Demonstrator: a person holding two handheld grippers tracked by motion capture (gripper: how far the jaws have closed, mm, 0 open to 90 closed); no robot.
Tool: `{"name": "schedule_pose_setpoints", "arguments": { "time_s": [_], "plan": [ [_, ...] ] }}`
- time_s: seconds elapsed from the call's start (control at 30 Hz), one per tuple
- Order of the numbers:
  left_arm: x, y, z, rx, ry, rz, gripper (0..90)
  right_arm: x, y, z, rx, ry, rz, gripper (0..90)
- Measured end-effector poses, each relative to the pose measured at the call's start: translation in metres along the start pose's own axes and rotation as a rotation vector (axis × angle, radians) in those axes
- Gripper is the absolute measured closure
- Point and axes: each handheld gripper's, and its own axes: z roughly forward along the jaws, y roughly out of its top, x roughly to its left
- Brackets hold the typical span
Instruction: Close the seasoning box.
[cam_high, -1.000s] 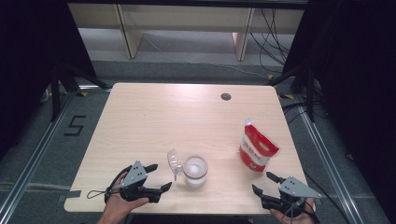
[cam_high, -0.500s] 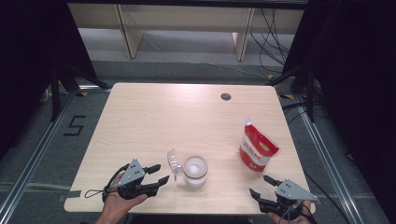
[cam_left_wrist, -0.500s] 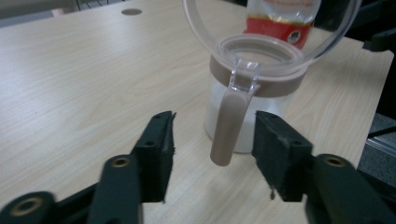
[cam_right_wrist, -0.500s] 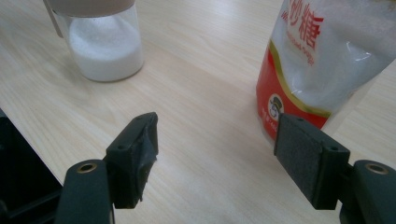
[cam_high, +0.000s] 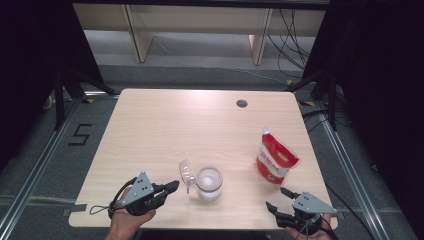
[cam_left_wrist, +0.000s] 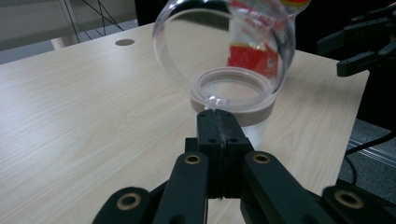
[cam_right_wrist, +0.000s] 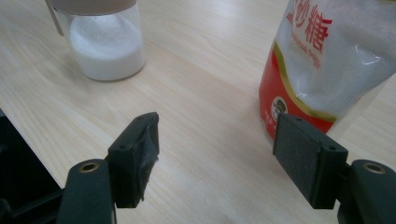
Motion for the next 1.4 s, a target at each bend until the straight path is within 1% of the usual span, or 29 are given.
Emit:
{"name": "schedule_pose_setpoints", "arguments": {
  "time_s": [0.07, 0.1, 0.13, 0.17, 0.2, 0.23, 0.27, 0.33, 0.4, 0.53, 0.6, 0.63, 0.67, 0.7, 0.73, 0.8, 0.83, 0.93, 1.0, 1.03, 1.07, 1.1, 1.13, 1.17, 1.2, 1.27, 1.33, 1.37, 1.4],
  "plan": [
    [-0.001, 0.002, 0.002, 0.002, -0.004, 0.012, 89.3, 0.001, 0.0, 0.0, 0.007, 0.005, 0.017, 32.2],
    [-0.001, 0.001, 0.004, -0.006, -0.011, 0.002, 89.3, 0.002, 0.0, -0.001, 0.021, 0.006, 0.037, 32.5],
    [-0.002, 0.002, 0.004, 0.0, -0.007, 0.011, 89.3, -0.002, 0.0, 0.0, -0.011, -0.005, -0.021, 32.8],
    [-0.003, 0.002, 0.005, 0.001, -0.008, 0.0, 89.3, -0.001, 0.0, 0.0, -0.01, -0.001, -0.011, 32.8],
    [-0.002, 0.003, 0.006, -0.002, -0.013, 0.018, 89.4, -0.001, 0.001, -0.001, -0.012, -0.005, 0.003, 32.8],
    [-0.002, 0.004, 0.005, 0.002, -0.006, 0.016, 89.3, 0.0, 0.0, -0.002, -0.001, 0.003, 0.021, 32.8],
    [-0.002, 0.004, 0.006, -0.003, -0.007, 0.014, 89.3, -0.003, 0.0, -0.001, -0.018, -0.006, -0.017, 32.7],
    [-0.003, 0.005, 0.007, -0.003, -0.01, 0.007, 89.3, -0.002, 0.0, 0.0, -0.002, 0.014, -0.003, 32.8],
    [-0.001, 0.006, 0.008, -0.004, -0.014, 0.027, 89.3, -0.002, 0.0, 0.0, -0.007, 0.006, -0.01, 32.8],
    [-0.001, 0.007, 0.01, -0.007, -0.013, 0.008, 89.3, -0.001, 0.0, 0.001, 0.002, 0.014, -0.009, 32.8],
    [-0.001, 0.008, 0.011, -0.009, -0.017, 0.024, 89.3, -0.001, 0.0, 0.002, -0.004, 0.013, 0.002, 32.8],
    [-0.002, 0.009, 0.012, -0.009, -0.022, 0.017, 89.3, -0.001, 0.0, 0.002, -0.003, 0.014, 0.003, 32.8],
    [-0.001, 0.009, 0.013, -0.009, -0.026, 0.031, 89.3, -0.001, 0.0, 0.002, -0.003, 0.014, 0.002, 32.8],
    [-0.003, 0.01, 0.013, -0.003, -0.019, 0.015, 89.3, -0.001, 0.0, 0.002, -0.003, 0.013, 0.002, 32.8],
    [-0.002, 0.01, 0.013, -0.003, -0.023, 0.03, 89.3, -0.001, 0.0, 0.002, -0.003, 0.013, 0.002, 32.8],
    [-0.003, 0.011, 0.013, -0.003, -0.023, 0.032, 89.3, -0.001, 0.0, 0.002, -0.002, 0.023, 0.009, 32.8],
    [-0.003, 0.011, 0.015, -0.014, -0.028, 0.018, 89.3, -0.001, 0.0, 0.002, -0.002, 0.023, 0.008, 32.7],
    [-0.004, 0.012, 0.015, -0.014, -0.022, 0.021, 89.3, -0.001, 0.0, 0.002, -0.003, 0.013, 0.001, 32.8],
    [-0.003, 0.013, 0.015, -0.014, -0.032, 0.041, 89.3, 0.0, 0.0, 0.001, 0.002, 0.005, 0.008, 32.8],
    [-0.003, 0.013, 0.015, -0.012, -0.03, 0.037, 89.3, -0.001, 0.0, 0.001, -0.006, 0.004, -0.009, 32.8],
    [-0.003, 0.014, 0.014, -0.008, -0.025, 0.046, 89.3, -0.001, 0.0, 0.001, -0.003, 0.005, -0.003, 32.8],
    [-0.003, 0.014, 0.014, -0.008, -0.025, 0.048, 89.3, 0.0, 0.001, 0.001, 0.0, 0.009, 0.006, 32.8],
    [-0.003, 0.014, 0.014, -0.011, -0.025, 0.044, 89.3, -0.001, 0.0, 0.001, -0.007, 0.003, -0.01, 32.8],
    [-0.003, 0.014, 0.014, -0.011, -0.025, 0.045, 89.3, -0.001, 0.0, 0.002, -0.008, 0.007, -0.005, 32.8],
    [-0.004, 0.014, 0.015, -0.009, -0.027, 0.03, 89.3, -0.001, 0.0, 0.002, -0.008, 0.006, -0.005, 32.8],
    [-0.003, 0.015, 0.015, -0.006, -0.027, 0.052, 89.3, -0.001, 0.001, 0.001, -0.002, 0.013, -0.008, 32.8],
    [-0.004, 0.015, 0.016, -0.009, -0.031, 0.054, 89.3, -0.001, 0.001, 0.002, -0.002, 0.012, -0.009, 32.8],
    [-0.005, 0.015, 0.017, -0.015, -0.036, 0.039, 89.3, -0.001, 0.001, 0.002, -0.001, 0.013, -0.008, 32.8],
    [-0.005, 0.016, 0.017, -0.016, -0.035, 0.047, 89.3, -0.001, 0.001, 0.002, -0.001, 0.013, -0.008, 32.8]
  ]
}}
